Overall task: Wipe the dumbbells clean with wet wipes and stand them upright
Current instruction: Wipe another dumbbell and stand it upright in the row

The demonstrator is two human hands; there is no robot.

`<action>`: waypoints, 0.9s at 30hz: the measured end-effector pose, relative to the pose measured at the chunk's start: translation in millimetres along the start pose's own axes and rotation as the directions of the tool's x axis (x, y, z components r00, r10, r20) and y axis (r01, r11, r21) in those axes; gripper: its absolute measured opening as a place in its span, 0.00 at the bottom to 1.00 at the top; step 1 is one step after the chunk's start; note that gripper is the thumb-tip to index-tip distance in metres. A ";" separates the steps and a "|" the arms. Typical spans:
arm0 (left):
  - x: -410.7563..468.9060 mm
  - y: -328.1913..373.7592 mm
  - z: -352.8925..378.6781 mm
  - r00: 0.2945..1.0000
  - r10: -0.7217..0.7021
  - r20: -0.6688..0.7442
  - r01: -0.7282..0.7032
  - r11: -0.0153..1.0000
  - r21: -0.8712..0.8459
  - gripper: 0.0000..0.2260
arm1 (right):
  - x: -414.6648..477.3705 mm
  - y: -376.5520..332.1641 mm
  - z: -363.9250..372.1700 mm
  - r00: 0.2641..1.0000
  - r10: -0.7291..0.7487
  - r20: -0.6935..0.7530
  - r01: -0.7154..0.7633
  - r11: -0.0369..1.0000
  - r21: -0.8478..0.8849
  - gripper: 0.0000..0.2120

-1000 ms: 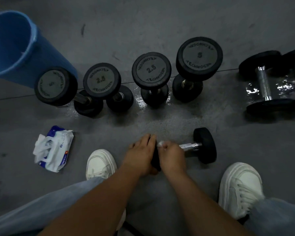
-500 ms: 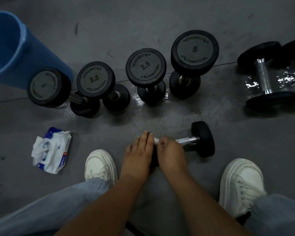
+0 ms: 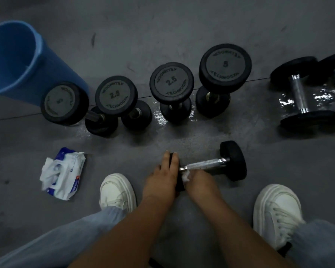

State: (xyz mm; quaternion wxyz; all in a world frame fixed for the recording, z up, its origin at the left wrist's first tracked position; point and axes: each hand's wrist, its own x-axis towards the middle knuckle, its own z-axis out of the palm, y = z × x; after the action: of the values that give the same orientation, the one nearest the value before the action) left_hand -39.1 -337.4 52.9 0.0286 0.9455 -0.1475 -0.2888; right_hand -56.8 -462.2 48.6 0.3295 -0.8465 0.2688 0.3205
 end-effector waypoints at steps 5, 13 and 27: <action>10.4 0.1 -8.9 0.998 -0.048 0.043 0.048 0.999 0.000 0.49 | 0.2 -11.2 -4.6 0.997 -0.034 -0.065 0.047 0.980 0.195 0.12; 13.4 -6.0 -1.8 1.000 -0.006 0.029 0.007 0.999 -0.040 0.52 | -4.6 -12.7 -0.5 0.990 -0.049 -0.135 0.072 0.982 0.174 0.09; 10.0 -4.0 -7.8 1.000 0.002 0.022 0.000 0.997 -0.073 0.49 | 0.6 0.3 2.0 0.993 -0.032 -0.118 0.042 0.996 0.083 0.13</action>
State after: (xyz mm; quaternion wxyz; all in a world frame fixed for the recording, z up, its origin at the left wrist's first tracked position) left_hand -25.8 -336.8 53.5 0.0614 0.9405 -0.1377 -0.3045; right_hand -57.3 -461.1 46.9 0.3547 -0.8538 0.2854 0.2527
